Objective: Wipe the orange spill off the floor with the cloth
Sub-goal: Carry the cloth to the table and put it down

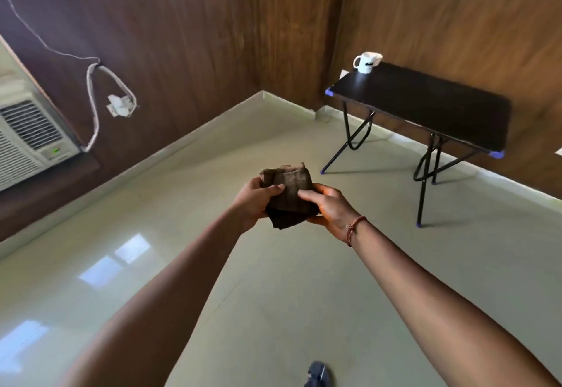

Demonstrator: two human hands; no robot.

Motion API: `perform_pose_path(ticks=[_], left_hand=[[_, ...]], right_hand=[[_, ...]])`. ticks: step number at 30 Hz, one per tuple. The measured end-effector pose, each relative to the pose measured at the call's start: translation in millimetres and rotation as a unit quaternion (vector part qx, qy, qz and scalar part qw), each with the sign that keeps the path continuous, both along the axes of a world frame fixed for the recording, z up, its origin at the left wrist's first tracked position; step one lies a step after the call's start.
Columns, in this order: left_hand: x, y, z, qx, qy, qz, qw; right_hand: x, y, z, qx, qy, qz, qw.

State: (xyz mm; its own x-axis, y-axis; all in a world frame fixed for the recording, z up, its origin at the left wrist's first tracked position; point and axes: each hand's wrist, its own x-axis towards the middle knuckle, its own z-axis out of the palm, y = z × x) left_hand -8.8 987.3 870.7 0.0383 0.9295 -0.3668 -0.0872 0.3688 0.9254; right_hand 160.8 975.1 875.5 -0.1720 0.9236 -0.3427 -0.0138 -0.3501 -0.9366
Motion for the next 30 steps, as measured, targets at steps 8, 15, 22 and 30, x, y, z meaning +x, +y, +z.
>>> perform_pose_path(ticks=[8,15,22,30], left_hand=[[103,142,18,0.021,-0.02,-0.067,0.997],[179,293,-11,0.005,0.017,-0.133,0.991],[269,458,-18,0.045,0.088,-0.232,0.968],[381,564,-37,-0.004,0.104,-0.294,0.95]], right_hand=[[104,122,17,-0.002,0.007,-0.072,0.997],[173,246,-10,-0.006,-0.005,-0.169,0.986],[246,383,-15,-0.052,-0.012,-0.273,0.961],[349,473,-41,-0.098,-0.01,-0.319,0.943]])
